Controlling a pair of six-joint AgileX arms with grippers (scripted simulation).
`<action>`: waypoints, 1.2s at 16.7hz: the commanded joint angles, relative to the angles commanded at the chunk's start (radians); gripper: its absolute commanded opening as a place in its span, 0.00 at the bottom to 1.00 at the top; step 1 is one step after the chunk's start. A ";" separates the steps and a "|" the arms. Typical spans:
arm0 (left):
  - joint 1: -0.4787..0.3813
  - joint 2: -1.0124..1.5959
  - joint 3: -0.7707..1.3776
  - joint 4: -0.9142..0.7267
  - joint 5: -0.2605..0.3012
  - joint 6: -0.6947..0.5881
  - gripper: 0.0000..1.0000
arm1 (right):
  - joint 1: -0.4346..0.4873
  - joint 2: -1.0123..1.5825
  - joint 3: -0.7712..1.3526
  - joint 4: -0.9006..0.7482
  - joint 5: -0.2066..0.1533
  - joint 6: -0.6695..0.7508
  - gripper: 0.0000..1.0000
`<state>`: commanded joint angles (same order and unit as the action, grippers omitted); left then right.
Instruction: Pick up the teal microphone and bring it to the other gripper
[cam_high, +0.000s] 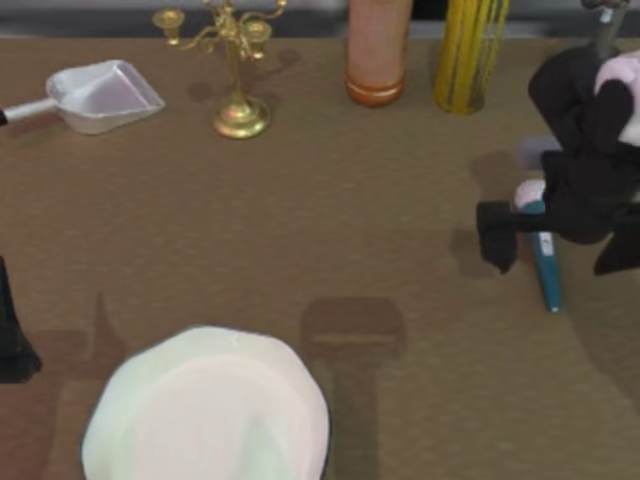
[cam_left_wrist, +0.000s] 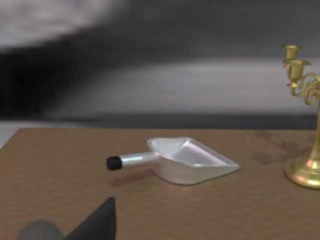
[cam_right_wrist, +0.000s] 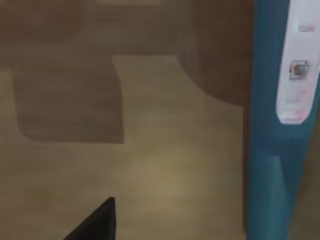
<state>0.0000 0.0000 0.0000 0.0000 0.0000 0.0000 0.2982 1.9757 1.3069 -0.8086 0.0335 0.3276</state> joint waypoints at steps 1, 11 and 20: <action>0.000 0.000 0.000 0.000 0.000 0.000 1.00 | -0.001 0.025 -0.020 0.048 0.000 0.000 1.00; 0.000 0.000 0.000 0.000 0.000 0.000 1.00 | -0.002 0.107 -0.081 0.185 0.001 -0.001 0.85; 0.000 0.000 0.000 0.000 0.000 0.000 1.00 | -0.002 0.107 -0.081 0.185 0.001 -0.001 0.17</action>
<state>0.0000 0.0000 0.0000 0.0000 0.0000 0.0000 0.2960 2.0825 1.2257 -0.6232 0.0342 0.3270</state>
